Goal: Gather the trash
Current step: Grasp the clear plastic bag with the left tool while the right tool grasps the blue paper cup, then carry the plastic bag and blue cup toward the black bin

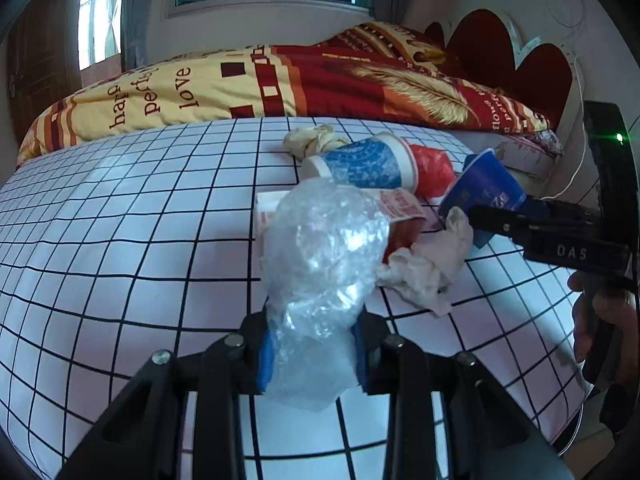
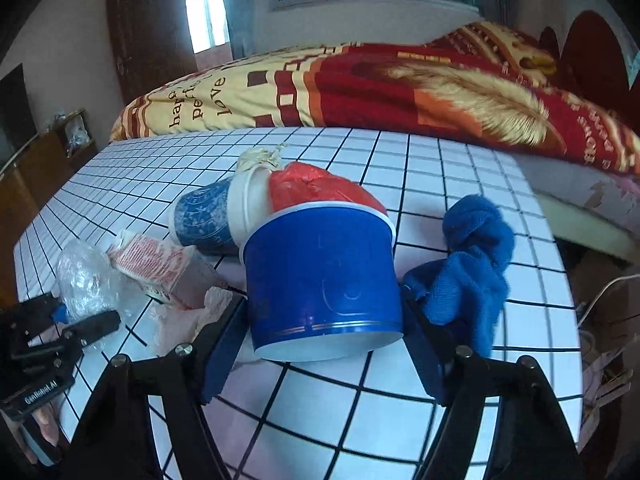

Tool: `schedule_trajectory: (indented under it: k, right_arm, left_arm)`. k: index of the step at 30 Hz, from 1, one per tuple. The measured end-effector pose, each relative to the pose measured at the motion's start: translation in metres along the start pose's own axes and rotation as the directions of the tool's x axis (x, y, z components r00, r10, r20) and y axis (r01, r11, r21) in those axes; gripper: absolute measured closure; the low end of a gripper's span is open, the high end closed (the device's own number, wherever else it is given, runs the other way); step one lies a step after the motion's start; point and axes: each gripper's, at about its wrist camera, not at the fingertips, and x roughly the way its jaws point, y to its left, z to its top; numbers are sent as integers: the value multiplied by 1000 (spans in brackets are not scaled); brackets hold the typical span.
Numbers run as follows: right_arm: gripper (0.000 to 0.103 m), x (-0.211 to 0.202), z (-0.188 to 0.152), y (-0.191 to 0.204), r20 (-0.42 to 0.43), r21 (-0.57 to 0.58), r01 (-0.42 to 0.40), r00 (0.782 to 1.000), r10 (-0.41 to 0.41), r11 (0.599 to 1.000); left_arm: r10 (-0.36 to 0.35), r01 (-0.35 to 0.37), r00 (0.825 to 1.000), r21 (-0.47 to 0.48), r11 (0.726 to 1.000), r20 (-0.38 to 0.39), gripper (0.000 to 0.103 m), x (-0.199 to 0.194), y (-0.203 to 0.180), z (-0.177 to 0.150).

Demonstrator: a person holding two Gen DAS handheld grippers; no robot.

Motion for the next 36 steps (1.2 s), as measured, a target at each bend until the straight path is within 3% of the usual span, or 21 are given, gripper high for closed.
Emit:
schedule_trajectory:
  k: [12,17,36]
  right_arm:
    - [26,-75,-28,-5,78,0,60,995,-60,998]
    - [26,-117,-51,-11,109,29,73,991,-75,997]
    - [26,-253,-138,-28,201,128,145,965,-169,981]
  left_arm:
    - [-31,30,999,29,999,23,70,-28,-25,-12]
    - [-67,63,997,100,993,36,70,-50,-56,-24]
    - [-197,184,980,217,959,42,70,-98,-142,-53]
